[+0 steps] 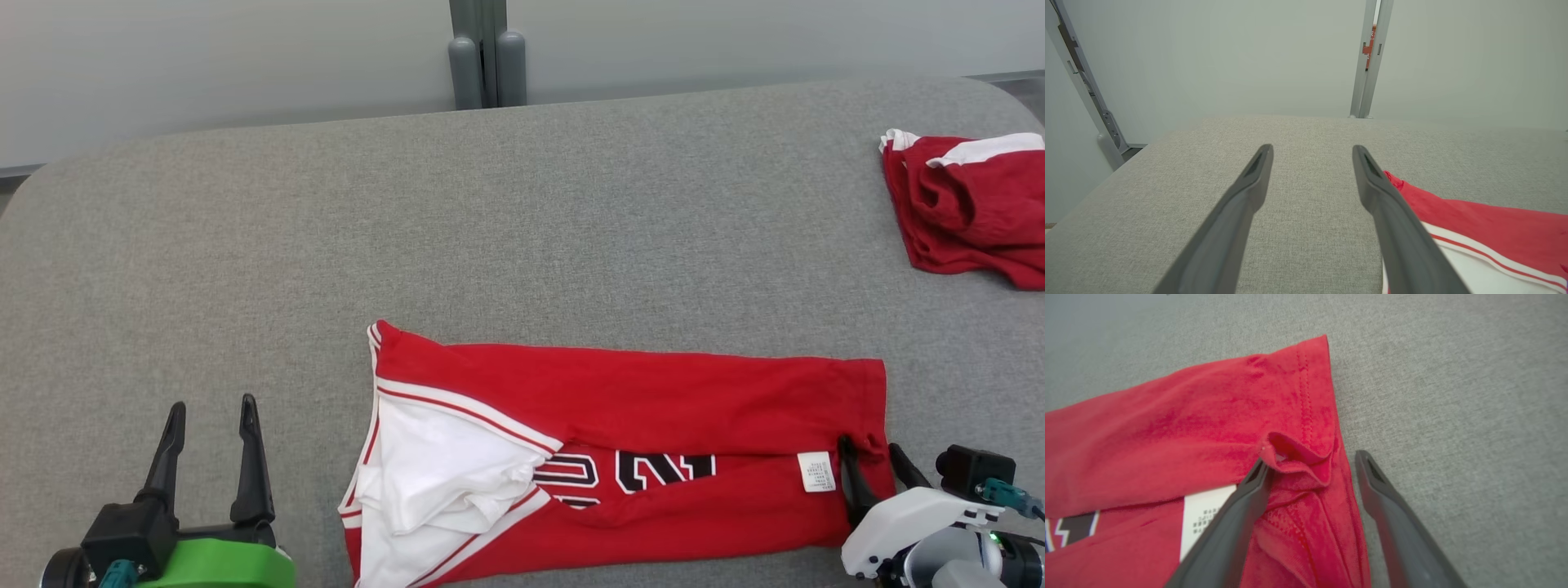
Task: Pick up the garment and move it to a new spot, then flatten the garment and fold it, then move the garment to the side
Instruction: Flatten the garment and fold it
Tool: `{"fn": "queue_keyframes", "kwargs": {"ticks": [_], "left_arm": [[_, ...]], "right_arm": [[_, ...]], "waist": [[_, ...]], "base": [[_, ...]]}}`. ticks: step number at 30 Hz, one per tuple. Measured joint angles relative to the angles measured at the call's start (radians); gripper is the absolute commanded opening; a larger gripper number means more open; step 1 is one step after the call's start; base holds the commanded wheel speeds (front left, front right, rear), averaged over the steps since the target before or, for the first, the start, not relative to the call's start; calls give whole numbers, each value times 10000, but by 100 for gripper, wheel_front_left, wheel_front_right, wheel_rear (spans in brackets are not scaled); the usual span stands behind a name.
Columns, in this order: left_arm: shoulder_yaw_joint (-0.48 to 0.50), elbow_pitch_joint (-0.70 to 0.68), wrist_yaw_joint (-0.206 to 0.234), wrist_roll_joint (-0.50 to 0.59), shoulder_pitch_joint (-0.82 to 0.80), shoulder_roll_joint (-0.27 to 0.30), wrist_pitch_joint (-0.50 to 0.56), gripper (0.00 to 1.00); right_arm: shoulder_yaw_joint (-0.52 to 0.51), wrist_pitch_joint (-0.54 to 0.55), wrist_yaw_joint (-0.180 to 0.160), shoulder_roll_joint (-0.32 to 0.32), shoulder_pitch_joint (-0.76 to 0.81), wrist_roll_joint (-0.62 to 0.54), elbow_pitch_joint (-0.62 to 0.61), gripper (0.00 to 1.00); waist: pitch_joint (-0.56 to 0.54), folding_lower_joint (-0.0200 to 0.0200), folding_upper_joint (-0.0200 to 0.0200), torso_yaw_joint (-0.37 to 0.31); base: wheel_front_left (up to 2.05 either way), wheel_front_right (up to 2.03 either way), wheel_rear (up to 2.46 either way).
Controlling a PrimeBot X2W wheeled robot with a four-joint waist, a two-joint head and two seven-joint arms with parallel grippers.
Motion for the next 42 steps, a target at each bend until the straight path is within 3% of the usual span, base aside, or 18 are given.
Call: {"fn": "queue_keyframes", "kwargs": {"ticks": [1, 2, 9, 18, 23, 30, 42], "left_arm": [[73, 69, -27, 63, 30, -21, 0, 100], [128, 100, -69, 153, 81, -46, 0, 100], [384, 242, -209, 430, 144, -153, 0, 100], [686, 372, -299, 476, 372, -182, 0, 100], [706, 328, -324, 355, 490, -186, 0, 100], [533, 389, -286, 100, 574, -192, 0, 100], [382, 575, -278, -73, 626, -199, 0, 100]], "right_arm": [[61, -8, 0, 44, 1, 102, 79, 11], [157, -12, -4, 71, 3, 165, 113, 0], [224, 0, 10, 15, -93, 280, 201, 0], [-976, 25, 8, -1430, -397, -159, 506, 0], [-961, 25, 6, -1680, -672, -456, 460, 0], [-36, 27, 0, -1014, -791, -401, -362, 0], [1948, 842, -2, 1005, -314, 165, -2184, 0]], "waist": [[-19, 0, 0, 3], [-44, 0, 0, -1], [-193, 0, 0, -53], [-648, 0, 0, -137], [-885, 0, 0, -157], [-1110, 0, 0, -129], [-1286, 0, 0, 443]], "base": [[0, 0, 0], [0, 0, 0], [0, 0, 0], [0, 0, 0], [0, 0, 0], [0, 0, 0], [0, 0, 0]]}}
